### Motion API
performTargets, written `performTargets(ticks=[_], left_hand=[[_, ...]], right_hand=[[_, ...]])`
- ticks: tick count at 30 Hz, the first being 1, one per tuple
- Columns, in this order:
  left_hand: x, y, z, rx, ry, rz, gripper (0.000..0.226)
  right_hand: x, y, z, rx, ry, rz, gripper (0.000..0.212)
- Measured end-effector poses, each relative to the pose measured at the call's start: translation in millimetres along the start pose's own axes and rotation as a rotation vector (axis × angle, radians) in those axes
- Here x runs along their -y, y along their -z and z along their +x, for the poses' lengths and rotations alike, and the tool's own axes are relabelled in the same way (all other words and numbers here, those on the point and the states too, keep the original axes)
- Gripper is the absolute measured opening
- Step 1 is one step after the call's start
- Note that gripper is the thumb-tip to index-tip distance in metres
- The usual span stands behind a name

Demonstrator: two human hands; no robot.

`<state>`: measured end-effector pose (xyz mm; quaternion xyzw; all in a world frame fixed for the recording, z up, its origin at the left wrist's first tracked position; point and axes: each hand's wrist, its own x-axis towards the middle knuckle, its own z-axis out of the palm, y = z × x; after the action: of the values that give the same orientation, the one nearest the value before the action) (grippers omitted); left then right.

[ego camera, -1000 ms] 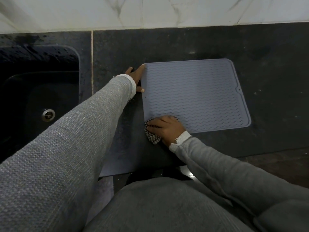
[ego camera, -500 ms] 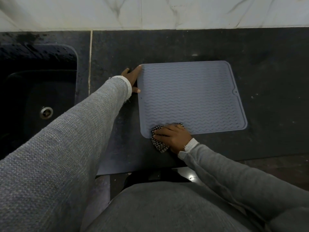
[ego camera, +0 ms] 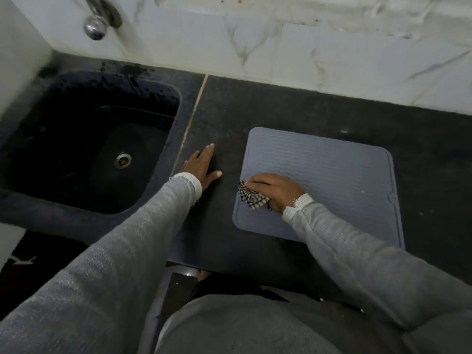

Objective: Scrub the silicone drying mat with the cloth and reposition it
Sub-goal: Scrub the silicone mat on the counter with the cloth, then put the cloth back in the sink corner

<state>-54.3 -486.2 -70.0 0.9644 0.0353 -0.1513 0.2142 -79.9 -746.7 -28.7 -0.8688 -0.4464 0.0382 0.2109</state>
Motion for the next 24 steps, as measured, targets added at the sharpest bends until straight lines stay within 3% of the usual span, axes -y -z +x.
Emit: performTargets(ticks=[13,24], left_hand=[[103,42,-106,-0.163,0.390,-0.096,0.083],[196,127,-92,-0.210,0.435,0.020,0.081]], right_hand=[[12,10,154,0.197,0.203,0.039,0.066],[67,-14,318,0.164,0.206,-0.005,0.049]])
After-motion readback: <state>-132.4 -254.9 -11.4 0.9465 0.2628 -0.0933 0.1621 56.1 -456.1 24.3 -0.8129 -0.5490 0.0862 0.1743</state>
